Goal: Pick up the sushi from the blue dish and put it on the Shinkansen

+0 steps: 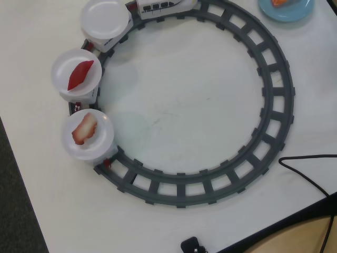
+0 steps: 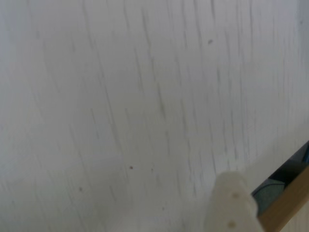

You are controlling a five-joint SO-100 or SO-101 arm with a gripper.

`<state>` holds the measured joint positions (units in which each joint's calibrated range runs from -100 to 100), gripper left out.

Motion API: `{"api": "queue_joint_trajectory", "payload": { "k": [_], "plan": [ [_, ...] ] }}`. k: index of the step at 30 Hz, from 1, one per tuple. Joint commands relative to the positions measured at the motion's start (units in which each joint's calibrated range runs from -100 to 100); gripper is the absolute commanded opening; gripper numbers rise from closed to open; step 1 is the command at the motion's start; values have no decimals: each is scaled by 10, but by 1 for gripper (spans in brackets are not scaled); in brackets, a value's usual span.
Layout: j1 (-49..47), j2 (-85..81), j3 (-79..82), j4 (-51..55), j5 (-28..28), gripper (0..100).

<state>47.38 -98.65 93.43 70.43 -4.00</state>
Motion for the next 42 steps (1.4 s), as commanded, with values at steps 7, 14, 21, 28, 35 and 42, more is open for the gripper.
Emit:
{"api": "queue_joint_trajectory", "payload": {
  "k": [7, 14, 21, 28, 35, 42],
  "plan": [
    [3, 2, -2, 6, 1, 36],
    [3, 2, -2, 6, 1, 36],
    [3, 2, -2, 6, 1, 36],
    [-3, 2, -2, 6, 1, 36],
    [-3, 2, -2, 6, 1, 36],
    [2, 2, -2, 6, -3, 36]
  ]
}}
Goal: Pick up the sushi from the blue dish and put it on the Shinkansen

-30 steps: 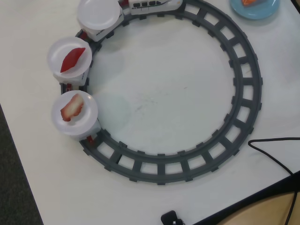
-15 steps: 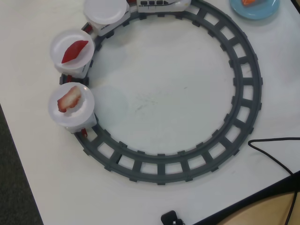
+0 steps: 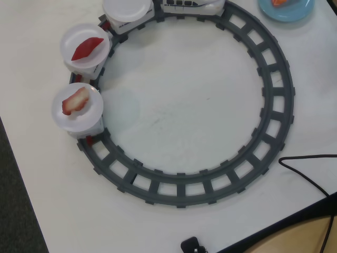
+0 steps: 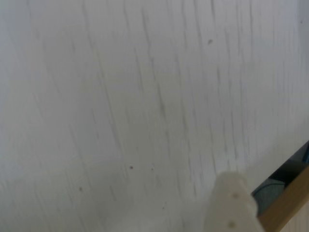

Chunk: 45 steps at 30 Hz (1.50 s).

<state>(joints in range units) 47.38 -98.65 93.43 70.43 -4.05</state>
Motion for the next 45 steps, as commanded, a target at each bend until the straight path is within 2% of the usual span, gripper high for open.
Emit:
{"api": "queue_joint_trajectory", "payload": {
  "k": [1, 21, 25, 31, 45],
  "plan": [
    [2, 2, -2, 6, -1, 36],
    [-4, 14, -8, 4, 1, 36],
    [-4, 62, -24, -42, 0, 36],
    [2, 267, -164, -88, 2, 36],
    [-25, 861, -730, -77, 2, 36]
  ]
}}
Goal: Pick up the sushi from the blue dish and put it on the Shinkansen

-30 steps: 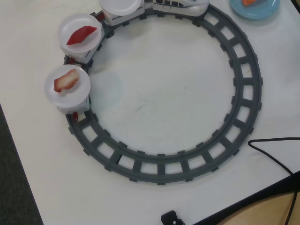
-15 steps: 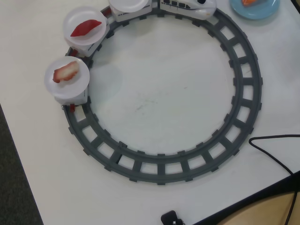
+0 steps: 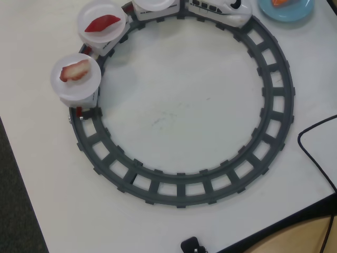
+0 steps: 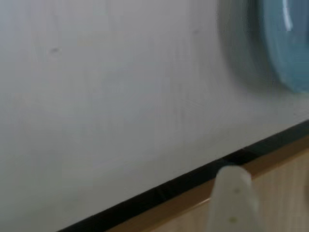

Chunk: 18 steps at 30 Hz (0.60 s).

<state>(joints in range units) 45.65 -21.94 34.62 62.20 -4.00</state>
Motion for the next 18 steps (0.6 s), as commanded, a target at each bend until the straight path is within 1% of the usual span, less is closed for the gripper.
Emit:
{"api": "queue_joint_trajectory", "payload": {
  "k": [1, 7, 11, 15, 18],
  "plan": [
    [-8, 128, -186, 14, 2, 36],
    [-9, 317, -443, 60, 2, 36],
    [-15, 429, -581, 109, 3, 36],
    [-51, 508, -646, 146, 25, 36],
    [-64, 542, -653, 161, 25, 36]
  ]
}}
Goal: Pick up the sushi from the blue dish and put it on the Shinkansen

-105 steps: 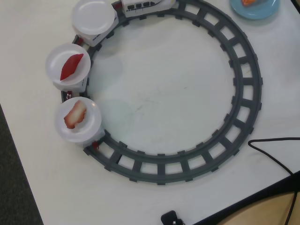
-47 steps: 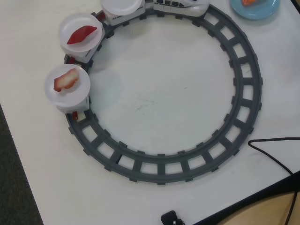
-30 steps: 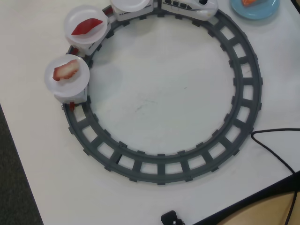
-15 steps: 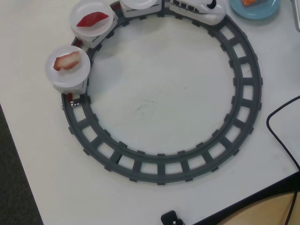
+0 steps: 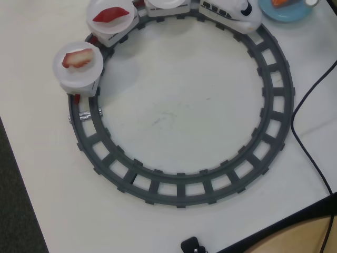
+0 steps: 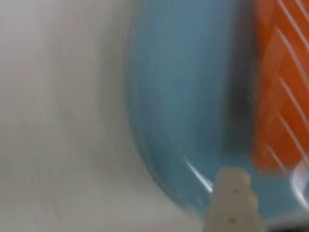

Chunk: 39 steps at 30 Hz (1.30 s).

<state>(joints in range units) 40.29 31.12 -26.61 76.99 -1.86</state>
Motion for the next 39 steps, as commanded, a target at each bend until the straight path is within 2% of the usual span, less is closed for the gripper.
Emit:
{"api": "queue_joint_trajectory", "payload": {
  "k": [1, 11, 17, 24, 26, 30, 31, 33, 39],
  "plan": [
    [-11, 17, -40, 14, 4, 36],
    [-10, 32, -46, 7, 4, 36],
    [-10, 73, -49, -33, 13, 36],
    [-8, 125, -106, -29, 19, 36],
    [-9, 139, -113, -26, 19, 30],
    [-9, 146, -118, -22, 16, 3],
    [-7, 146, -117, -22, 14, 0],
    [-5, 146, -115, -22, 14, 3],
    [20, 113, -109, -22, 13, 3]
  ]
}}
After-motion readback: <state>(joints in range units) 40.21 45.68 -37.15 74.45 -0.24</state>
